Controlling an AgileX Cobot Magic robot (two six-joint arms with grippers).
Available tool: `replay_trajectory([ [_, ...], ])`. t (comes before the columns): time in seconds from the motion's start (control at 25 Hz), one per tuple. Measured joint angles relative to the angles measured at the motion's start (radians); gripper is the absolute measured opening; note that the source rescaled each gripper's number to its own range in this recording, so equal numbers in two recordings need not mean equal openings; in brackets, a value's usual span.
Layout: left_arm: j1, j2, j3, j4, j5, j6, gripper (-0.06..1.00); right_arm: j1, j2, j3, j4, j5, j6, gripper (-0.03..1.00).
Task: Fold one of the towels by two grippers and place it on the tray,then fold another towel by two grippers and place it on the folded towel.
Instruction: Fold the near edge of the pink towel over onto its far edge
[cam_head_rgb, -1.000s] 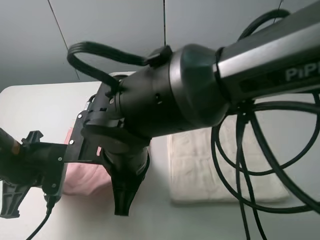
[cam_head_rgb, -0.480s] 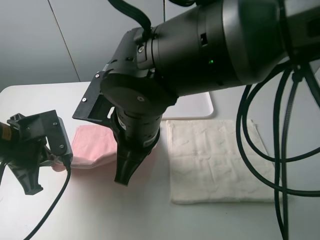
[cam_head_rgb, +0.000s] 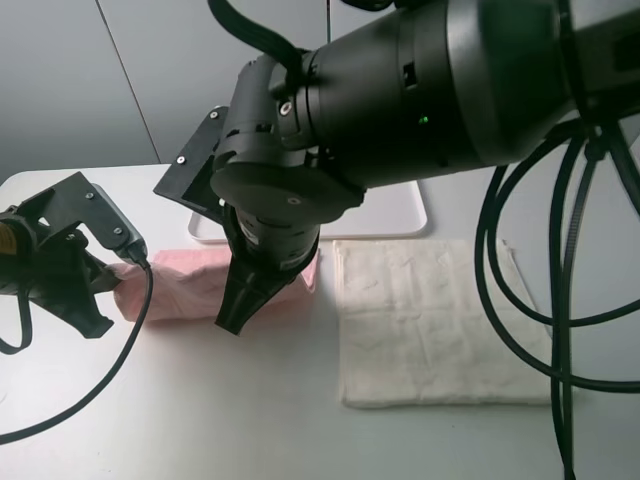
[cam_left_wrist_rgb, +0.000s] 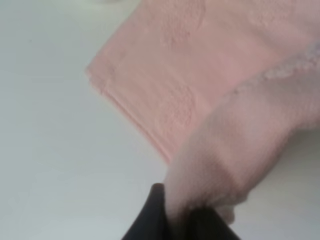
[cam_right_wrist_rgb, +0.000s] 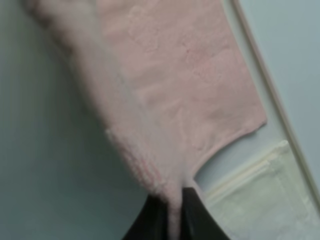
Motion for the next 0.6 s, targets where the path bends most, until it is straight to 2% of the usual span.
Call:
replay_trajectory([
  [0.28, 0.0, 0.002, 0.0, 0.0, -0.068, -0.008, 0.01, -0.109, 0.0, 0.002, 0.024, -0.064, 0.059, 0.0],
  [0.6, 0.0, 0.046, 0.0, -0.02, -0.148, -0.027, 0.01, -0.124, 0.024, 0.002, 0.046, -0.091, 0.055, 0.0],
])
